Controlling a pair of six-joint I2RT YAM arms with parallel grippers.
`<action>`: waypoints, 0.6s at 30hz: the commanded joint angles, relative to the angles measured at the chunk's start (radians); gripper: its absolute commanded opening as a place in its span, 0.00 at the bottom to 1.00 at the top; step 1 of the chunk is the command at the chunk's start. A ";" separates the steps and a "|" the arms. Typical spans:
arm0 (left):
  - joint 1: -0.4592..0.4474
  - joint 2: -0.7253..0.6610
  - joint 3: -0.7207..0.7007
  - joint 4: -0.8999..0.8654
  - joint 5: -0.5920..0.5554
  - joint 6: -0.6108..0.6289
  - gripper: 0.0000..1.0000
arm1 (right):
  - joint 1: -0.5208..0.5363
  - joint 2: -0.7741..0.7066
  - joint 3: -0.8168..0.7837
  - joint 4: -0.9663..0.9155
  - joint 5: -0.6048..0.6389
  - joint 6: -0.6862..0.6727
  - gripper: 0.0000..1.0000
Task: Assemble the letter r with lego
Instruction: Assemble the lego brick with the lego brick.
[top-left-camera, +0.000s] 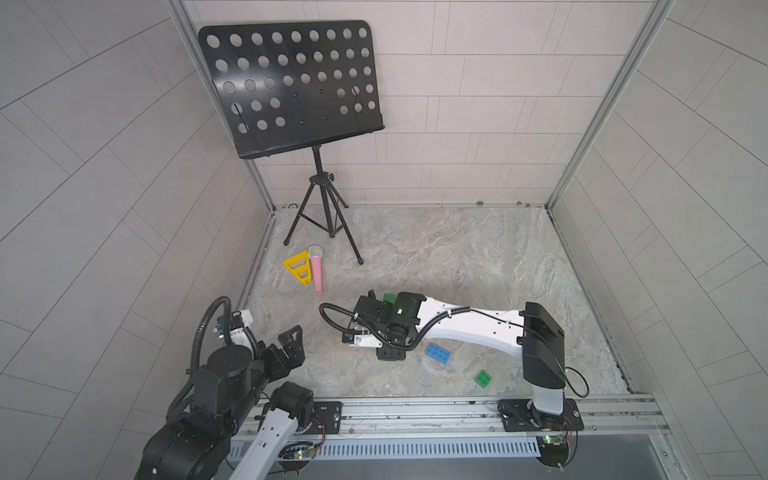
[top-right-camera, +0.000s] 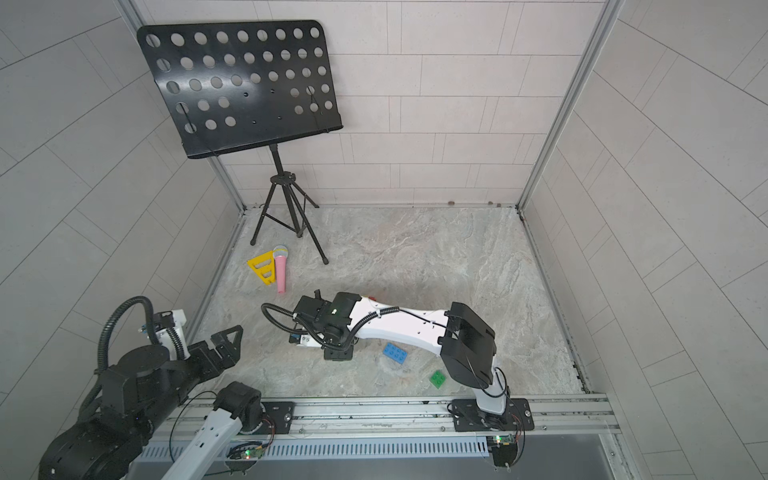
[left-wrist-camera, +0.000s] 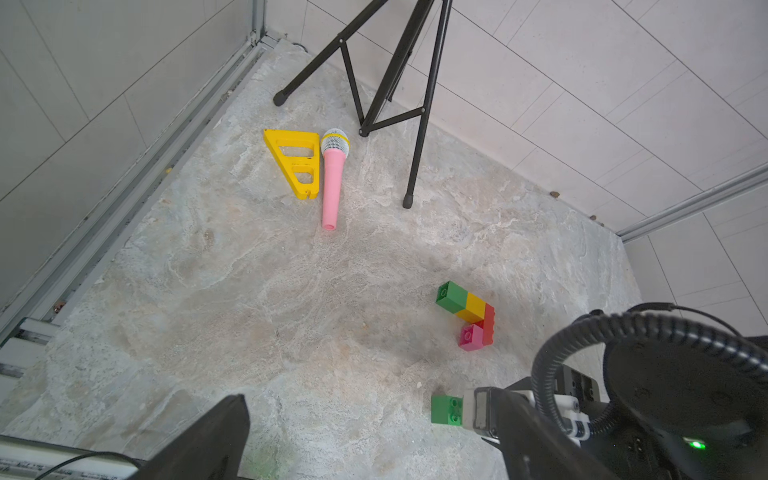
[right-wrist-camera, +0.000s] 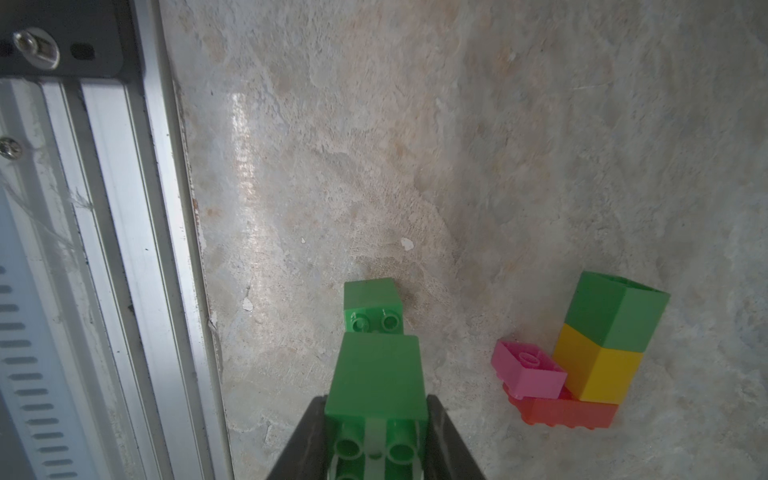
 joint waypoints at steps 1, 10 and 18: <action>0.003 -0.027 -0.027 0.037 0.024 0.049 1.00 | 0.008 0.028 0.024 -0.046 0.033 -0.028 0.00; 0.004 -0.088 -0.080 0.062 0.040 0.051 1.00 | 0.016 0.091 0.067 -0.087 0.056 -0.043 0.00; 0.003 -0.103 -0.113 0.058 0.046 0.051 1.00 | 0.018 0.116 0.081 -0.098 0.052 -0.048 0.00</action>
